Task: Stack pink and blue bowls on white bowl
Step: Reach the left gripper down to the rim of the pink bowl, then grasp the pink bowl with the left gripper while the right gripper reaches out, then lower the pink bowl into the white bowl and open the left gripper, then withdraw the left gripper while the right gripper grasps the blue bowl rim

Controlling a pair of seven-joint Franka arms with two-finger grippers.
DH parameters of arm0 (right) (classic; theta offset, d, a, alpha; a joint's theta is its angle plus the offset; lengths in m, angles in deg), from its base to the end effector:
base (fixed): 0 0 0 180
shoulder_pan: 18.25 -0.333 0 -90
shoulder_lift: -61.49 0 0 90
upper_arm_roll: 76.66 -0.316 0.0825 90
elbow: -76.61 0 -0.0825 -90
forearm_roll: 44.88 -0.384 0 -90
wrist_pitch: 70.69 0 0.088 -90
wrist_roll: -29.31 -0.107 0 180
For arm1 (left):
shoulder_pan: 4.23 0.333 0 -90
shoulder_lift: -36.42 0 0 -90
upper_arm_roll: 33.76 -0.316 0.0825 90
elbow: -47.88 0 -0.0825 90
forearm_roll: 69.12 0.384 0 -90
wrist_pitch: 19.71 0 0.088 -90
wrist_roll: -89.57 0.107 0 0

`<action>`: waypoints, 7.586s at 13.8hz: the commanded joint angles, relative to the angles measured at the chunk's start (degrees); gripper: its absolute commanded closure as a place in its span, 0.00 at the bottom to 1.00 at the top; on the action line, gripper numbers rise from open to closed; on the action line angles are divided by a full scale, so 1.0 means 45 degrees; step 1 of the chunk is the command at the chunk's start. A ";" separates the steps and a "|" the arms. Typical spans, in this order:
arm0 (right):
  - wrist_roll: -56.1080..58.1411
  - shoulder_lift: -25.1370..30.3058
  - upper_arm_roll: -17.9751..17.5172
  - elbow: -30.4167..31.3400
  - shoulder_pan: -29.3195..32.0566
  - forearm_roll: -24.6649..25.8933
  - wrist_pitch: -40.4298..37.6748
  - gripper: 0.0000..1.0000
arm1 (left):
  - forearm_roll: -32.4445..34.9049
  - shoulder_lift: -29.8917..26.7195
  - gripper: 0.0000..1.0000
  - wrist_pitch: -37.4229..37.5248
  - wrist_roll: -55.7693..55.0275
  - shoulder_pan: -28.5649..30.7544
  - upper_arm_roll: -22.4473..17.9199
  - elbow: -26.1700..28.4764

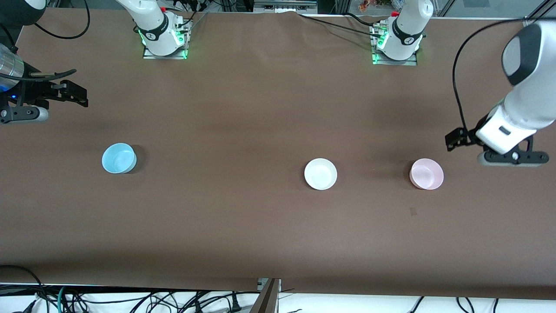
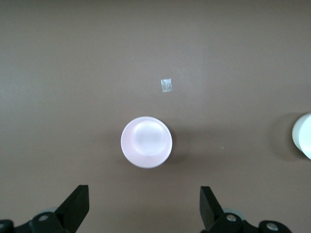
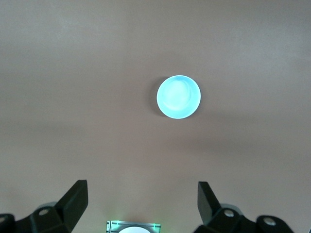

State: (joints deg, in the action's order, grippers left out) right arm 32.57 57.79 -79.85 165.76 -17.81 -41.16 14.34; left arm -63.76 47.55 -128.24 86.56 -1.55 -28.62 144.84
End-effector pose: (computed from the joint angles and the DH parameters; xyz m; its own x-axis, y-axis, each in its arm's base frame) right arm 0.5627 0.0186 0.5886 0.9853 0.0989 -0.1391 0.1072 -0.9928 0.0534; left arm 0.6212 -0.0162 0.4806 0.9998 -0.0184 0.0114 -0.0176 -0.9973 -0.0711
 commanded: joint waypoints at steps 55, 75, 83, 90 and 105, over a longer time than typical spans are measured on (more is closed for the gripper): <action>0.0153 -0.1637 0.0123 -0.0709 0.0447 0.0286 0.0341 0.00 | -0.0899 0.4949 1.00 -0.2854 -0.0433 0.0640 0.4679 -0.0707; 0.1579 -0.5719 0.0104 -0.0338 0.1894 0.0130 0.4813 0.00 | 0.0272 0.6688 0.00 -0.4456 -0.3374 -0.1046 0.4600 -0.1352; 0.2280 -0.6403 0.0123 -0.0106 0.2265 -0.0162 0.5652 0.00 | 0.0292 0.4581 0.00 -0.3422 -0.3296 0.0397 0.4600 -0.1274; 0.2321 -0.6209 0.0571 0.2411 0.2480 -0.1119 0.8190 0.00 | 0.0429 0.3641 0.00 -0.2425 -0.1993 0.2273 0.4601 -0.1703; 0.4138 -0.5798 0.1471 0.4349 0.2539 -0.2663 0.9150 0.58 | 0.1070 0.3001 0.00 0.5095 0.0083 0.2549 0.4211 -0.6978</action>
State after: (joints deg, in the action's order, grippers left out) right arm 49.68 29.63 -73.02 182.98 -6.79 -51.72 54.54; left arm -61.80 61.88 -106.29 85.76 10.84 -9.07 114.69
